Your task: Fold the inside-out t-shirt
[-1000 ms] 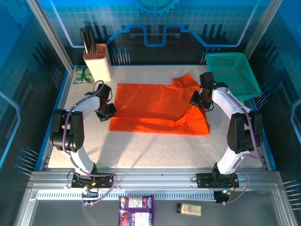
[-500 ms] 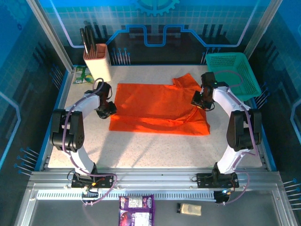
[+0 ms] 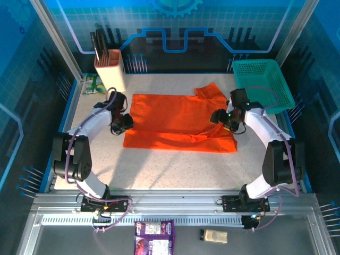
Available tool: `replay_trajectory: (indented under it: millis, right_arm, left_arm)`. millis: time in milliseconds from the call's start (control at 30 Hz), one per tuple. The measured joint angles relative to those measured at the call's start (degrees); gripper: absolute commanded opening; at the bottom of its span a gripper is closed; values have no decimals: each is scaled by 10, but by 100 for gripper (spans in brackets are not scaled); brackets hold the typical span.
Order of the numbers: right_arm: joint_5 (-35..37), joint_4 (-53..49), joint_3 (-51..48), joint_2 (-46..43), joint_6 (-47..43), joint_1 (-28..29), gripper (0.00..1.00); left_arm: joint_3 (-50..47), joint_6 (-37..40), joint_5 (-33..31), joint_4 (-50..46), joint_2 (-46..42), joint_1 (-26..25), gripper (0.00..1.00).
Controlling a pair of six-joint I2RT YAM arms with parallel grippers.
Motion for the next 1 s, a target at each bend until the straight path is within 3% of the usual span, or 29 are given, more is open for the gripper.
replay_trajectory:
  millis: [167,400,733,1000]
  right_arm:
    - [-34,28,-70,1,0,-11,82]
    - [-43,81,-140,2,12,-80,83]
    - [-56,114,-191,-20,47,-111,83]
    - [-37,62,-243,-110,66,-75,82]
  left_arm:
    - [-25,-1,33,26,52,-2,14]
    - [-69,-12,76,72,70,30,14]
    - [-159,-16,110,131,5,57,14]
    - [-222,-30,90,90,-89,70,14]
